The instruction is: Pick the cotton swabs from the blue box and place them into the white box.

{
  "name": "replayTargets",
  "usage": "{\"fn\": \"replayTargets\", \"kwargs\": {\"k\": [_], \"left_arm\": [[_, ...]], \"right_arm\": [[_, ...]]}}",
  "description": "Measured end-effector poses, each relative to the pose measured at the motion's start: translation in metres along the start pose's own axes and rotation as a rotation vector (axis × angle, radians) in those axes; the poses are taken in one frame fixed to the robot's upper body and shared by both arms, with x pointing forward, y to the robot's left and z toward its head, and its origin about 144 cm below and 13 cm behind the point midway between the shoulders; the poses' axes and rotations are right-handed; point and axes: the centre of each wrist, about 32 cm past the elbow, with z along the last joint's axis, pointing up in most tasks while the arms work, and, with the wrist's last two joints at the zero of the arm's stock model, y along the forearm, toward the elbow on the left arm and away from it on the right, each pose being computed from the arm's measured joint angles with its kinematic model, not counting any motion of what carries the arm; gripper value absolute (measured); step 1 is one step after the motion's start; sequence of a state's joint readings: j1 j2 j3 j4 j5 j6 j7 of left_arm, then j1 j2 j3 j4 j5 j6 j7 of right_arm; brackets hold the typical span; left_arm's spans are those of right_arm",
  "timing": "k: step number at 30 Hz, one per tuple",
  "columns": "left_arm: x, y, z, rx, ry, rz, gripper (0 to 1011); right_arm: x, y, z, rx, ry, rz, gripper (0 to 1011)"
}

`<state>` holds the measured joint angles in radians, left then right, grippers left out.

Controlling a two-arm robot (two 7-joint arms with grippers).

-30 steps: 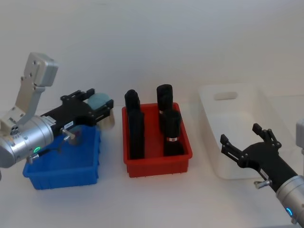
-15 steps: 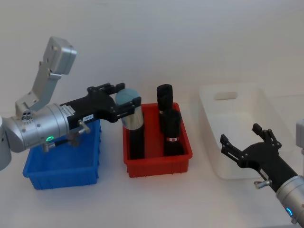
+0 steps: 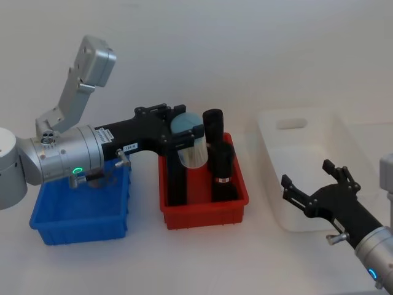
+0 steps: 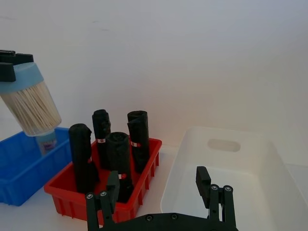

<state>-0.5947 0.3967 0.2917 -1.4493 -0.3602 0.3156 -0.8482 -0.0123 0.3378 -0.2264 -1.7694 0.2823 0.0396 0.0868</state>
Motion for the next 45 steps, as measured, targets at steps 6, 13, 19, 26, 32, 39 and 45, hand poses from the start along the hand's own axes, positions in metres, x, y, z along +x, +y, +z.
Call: {"fn": "replayTargets", "kwargs": {"k": [6,13,19,26,32,39,45], "left_arm": [[0.000,-0.003,0.003,-0.002,0.000,-0.021,659],[0.001,-0.005,0.005,-0.004,0.000,-0.038,659],[0.001,-0.006,0.006,-0.004,-0.001,-0.045,659],[0.001,-0.006,0.007,-0.005,-0.001,-0.051,659],[0.001,-0.007,0.007,-0.005,-0.001,-0.054,659],[0.001,-0.007,0.007,-0.005,0.000,-0.056,659],[0.001,-0.007,0.007,-0.005,-0.001,-0.057,659]], "right_arm": [[-0.001,0.002,0.005,-0.005,-0.018,0.054,1001],[-0.002,0.007,0.014,-0.009,-0.048,0.135,1001],[-0.005,0.015,0.026,-0.008,-0.087,0.222,1001],[-0.008,0.026,0.040,0.000,-0.132,0.294,1001],[-0.010,0.036,0.050,0.008,-0.160,0.326,1001],[-0.012,0.048,0.055,0.004,-0.180,0.344,1001],[-0.013,0.057,0.058,0.003,-0.185,0.361,1001]]}}
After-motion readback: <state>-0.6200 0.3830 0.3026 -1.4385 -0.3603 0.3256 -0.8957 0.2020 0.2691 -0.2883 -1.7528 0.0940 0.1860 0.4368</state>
